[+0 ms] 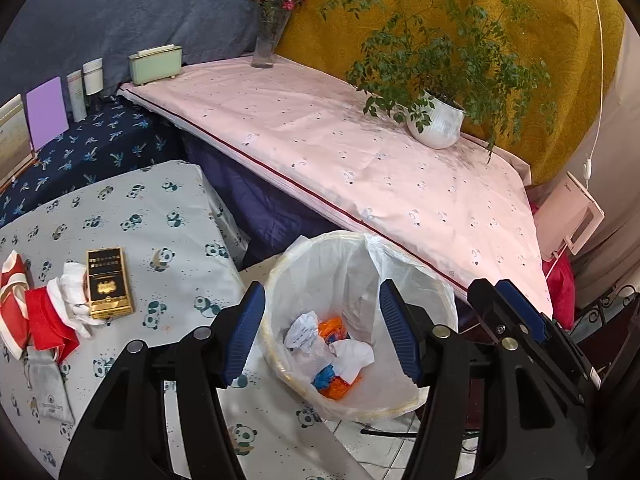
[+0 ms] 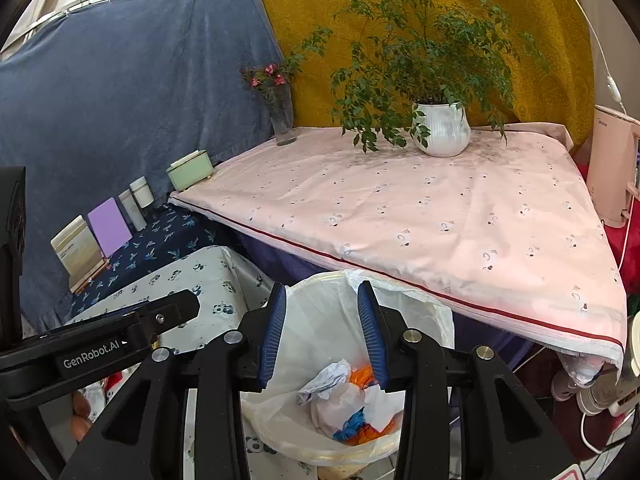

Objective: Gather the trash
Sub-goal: 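Open both grippers to drop the receipt and sock into the bin, then move both grippers back over the table toward the red bag and grey pouch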

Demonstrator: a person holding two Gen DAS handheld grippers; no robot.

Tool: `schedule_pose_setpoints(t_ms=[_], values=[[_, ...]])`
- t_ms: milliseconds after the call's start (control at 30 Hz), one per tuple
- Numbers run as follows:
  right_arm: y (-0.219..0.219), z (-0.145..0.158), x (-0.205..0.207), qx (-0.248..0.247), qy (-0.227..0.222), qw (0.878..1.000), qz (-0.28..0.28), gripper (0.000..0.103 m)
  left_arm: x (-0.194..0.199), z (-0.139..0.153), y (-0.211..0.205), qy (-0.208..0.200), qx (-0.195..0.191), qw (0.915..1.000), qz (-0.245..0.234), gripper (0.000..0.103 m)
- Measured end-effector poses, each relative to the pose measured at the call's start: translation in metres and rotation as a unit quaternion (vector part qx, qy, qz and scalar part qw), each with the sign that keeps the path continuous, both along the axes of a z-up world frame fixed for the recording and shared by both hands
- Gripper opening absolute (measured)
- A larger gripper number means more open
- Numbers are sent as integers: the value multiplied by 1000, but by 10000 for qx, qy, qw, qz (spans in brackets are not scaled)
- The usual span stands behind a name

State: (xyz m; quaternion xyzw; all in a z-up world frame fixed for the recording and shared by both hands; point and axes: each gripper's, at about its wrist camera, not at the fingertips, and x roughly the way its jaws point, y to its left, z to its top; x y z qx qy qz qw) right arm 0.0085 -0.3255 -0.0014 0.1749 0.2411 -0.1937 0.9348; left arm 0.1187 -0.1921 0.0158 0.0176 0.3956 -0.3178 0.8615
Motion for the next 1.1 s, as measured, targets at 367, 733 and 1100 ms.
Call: schedule_pose_setpoints(t_ms=[367,733,1100], values=[[39,17,6,-182,-30,9995,272,43,1,10,49,-109,-102,9991,399,66],[99,32,18,-362,-69,9966,740,51,8,7,135,-109,-166,9931,1158,75],[169,24,43,-365,105,9904,1333,52,19,-23,232,107,15,9781,2080,86]])
